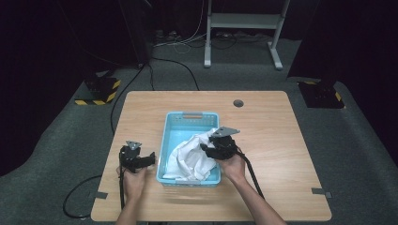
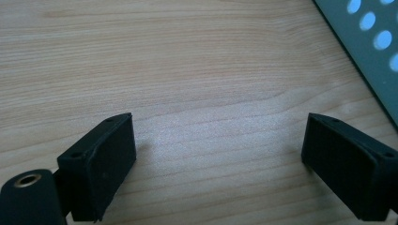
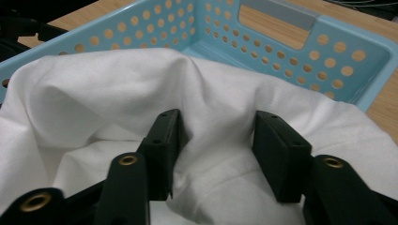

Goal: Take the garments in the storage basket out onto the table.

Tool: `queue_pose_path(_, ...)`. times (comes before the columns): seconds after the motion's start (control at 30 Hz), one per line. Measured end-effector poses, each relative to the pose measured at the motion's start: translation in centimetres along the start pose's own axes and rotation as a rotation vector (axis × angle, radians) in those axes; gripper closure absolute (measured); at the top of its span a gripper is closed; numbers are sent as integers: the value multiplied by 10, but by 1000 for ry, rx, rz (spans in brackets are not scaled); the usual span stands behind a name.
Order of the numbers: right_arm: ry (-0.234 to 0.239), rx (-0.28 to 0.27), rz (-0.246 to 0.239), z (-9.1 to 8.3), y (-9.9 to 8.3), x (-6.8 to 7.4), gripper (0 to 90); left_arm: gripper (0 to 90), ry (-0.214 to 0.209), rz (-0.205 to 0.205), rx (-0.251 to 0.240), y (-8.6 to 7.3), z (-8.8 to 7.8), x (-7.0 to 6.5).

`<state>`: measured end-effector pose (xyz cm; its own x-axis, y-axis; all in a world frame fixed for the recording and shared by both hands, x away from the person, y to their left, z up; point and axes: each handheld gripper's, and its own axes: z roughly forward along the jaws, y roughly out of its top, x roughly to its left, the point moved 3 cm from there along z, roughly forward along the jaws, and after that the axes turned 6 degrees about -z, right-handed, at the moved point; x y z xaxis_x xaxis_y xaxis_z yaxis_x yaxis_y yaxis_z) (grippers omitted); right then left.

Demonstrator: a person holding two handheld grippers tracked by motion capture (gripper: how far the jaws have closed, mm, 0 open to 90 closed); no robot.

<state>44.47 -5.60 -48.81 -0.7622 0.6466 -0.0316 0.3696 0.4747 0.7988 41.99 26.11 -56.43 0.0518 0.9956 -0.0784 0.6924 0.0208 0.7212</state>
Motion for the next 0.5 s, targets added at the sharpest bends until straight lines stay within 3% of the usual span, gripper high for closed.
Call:
queue_pose_path(0.1, 21, 2, -2, -1, 0, 0, 678, 105, 0, 0, 0, 0, 0, 0)
queue_pose_path(0.23, 59, -3, 12, -3, 0, -1, 769, 105, 0, 0, 0, 0, 0, 0)
queue_pose_path(0.4, 90, -7, 25, -6, 0, -3, 822, 105, 0, 0, 0, 0, 0, 0)
queue_pose_path(0.5, 117, -37, 47, -12, 2, -5, 837, 105, 0, 0, 0, 0, 0, 0)
